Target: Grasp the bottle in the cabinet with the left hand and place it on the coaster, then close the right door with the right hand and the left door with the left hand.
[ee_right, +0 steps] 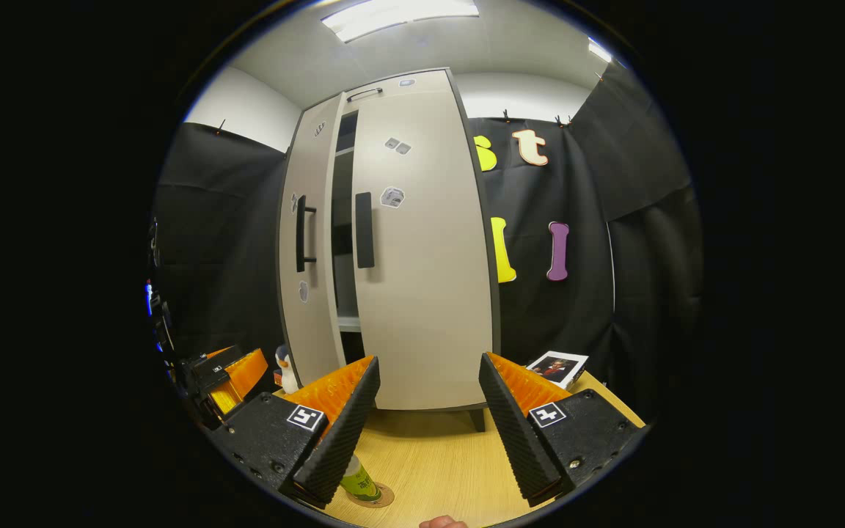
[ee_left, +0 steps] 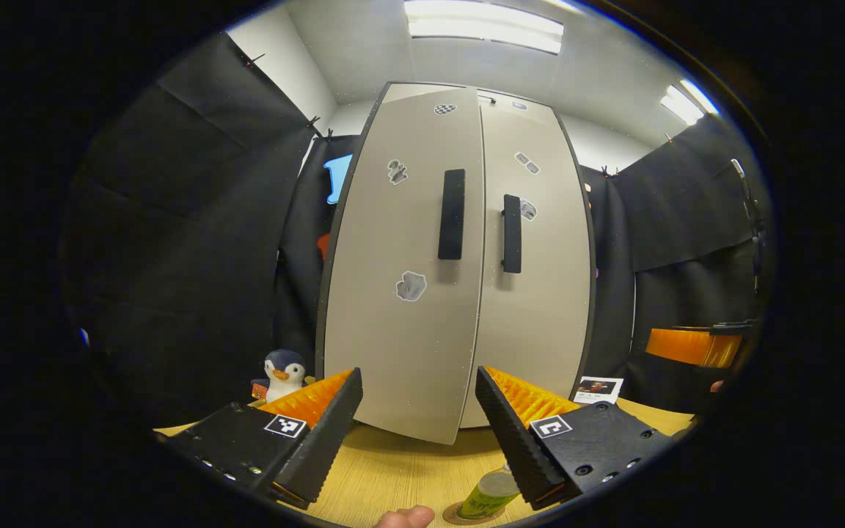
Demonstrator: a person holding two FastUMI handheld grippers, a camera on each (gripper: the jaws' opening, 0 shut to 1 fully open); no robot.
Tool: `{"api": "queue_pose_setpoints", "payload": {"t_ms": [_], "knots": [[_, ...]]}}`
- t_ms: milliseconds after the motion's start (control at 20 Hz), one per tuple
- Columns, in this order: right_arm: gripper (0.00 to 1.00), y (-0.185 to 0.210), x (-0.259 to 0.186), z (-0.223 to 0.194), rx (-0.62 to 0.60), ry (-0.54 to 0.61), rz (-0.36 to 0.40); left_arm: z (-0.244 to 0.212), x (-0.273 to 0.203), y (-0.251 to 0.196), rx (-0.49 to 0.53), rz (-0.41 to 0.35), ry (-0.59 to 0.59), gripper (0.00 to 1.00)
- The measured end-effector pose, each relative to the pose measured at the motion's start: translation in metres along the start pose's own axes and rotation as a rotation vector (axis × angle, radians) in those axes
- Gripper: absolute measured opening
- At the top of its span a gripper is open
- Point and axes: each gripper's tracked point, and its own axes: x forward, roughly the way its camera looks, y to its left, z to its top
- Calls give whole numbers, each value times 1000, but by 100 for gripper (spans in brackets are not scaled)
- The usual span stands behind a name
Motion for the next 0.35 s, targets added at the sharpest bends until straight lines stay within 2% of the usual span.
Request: {"api": "queue_pose_setpoints", "payload": {"t_ms": [150, 200, 250, 350], "knots": [[84, 5, 0, -4, 5, 18, 14, 2, -4, 5, 16, 18, -3, 95], [84, 4, 0, -5, 6, 17, 6, 5, -5, 6, 27, 24, -9, 90], [84, 4, 0, -4, 4, 16, 4, 7, -5, 6, 38, 24, -16, 95], [84, 4, -1, -5, 8, 20, 5, 13, -5, 4, 53, 20, -30, 95]]}}
